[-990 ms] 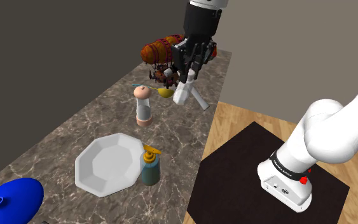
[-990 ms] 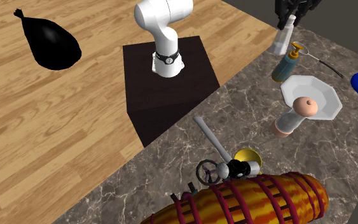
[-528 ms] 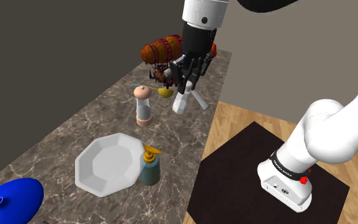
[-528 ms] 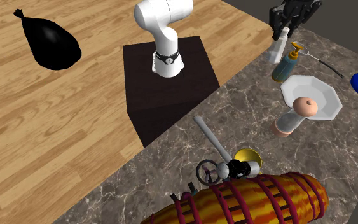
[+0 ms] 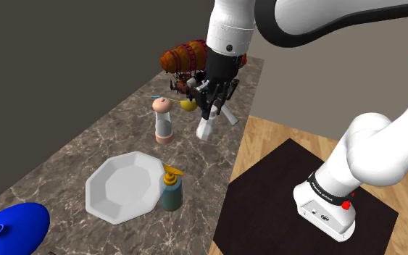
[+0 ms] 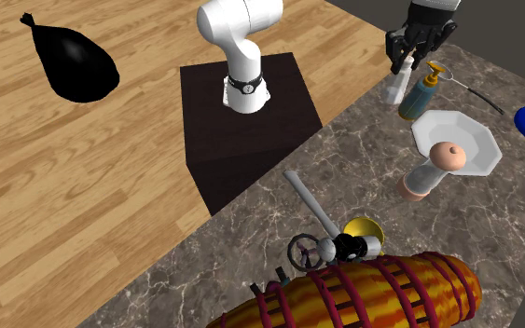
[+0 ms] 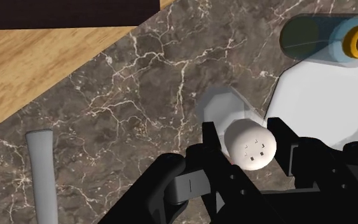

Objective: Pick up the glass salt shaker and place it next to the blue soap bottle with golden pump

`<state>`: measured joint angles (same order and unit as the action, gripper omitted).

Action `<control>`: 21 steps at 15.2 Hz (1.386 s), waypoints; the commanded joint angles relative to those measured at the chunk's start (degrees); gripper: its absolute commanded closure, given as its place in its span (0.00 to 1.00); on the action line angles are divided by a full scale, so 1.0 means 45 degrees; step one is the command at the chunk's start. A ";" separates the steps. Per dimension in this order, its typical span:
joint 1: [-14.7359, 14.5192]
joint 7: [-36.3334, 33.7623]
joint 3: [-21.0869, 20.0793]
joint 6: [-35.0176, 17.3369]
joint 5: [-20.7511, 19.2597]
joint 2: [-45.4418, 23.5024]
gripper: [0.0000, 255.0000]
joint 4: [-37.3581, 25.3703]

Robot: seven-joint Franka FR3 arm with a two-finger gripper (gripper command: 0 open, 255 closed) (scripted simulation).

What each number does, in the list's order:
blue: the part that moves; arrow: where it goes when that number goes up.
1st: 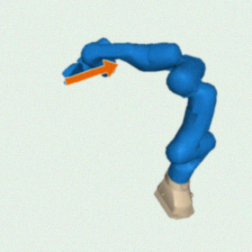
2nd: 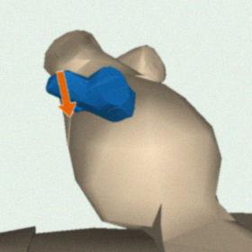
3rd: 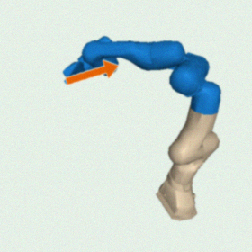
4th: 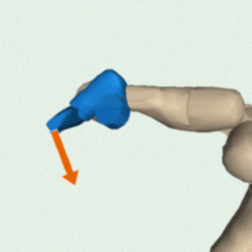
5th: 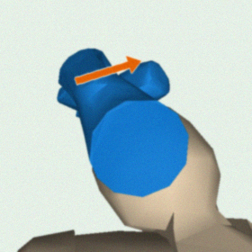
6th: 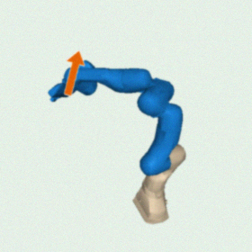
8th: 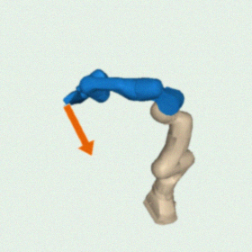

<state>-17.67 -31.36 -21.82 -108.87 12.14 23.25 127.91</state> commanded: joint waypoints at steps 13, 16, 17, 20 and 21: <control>-0.0055 0.0080 -0.0357 -0.2536 0.0122 -0.0603 1.00 0.1935; -0.0058 0.0082 -0.0442 -0.3091 0.0131 -0.0810 1.00 0.2289; -0.0058 0.0081 -0.0471 -0.3278 0.0132 -0.0886 1.00 0.2402; -0.0054 0.0072 -0.0560 -0.3846 0.0126 -0.1135 1.00 0.2725; -0.0051 0.0067 -0.0590 -0.4037 0.0121 -0.1226 1.00 0.2827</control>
<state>-17.89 -31.12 -24.37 -126.08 12.64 17.98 139.95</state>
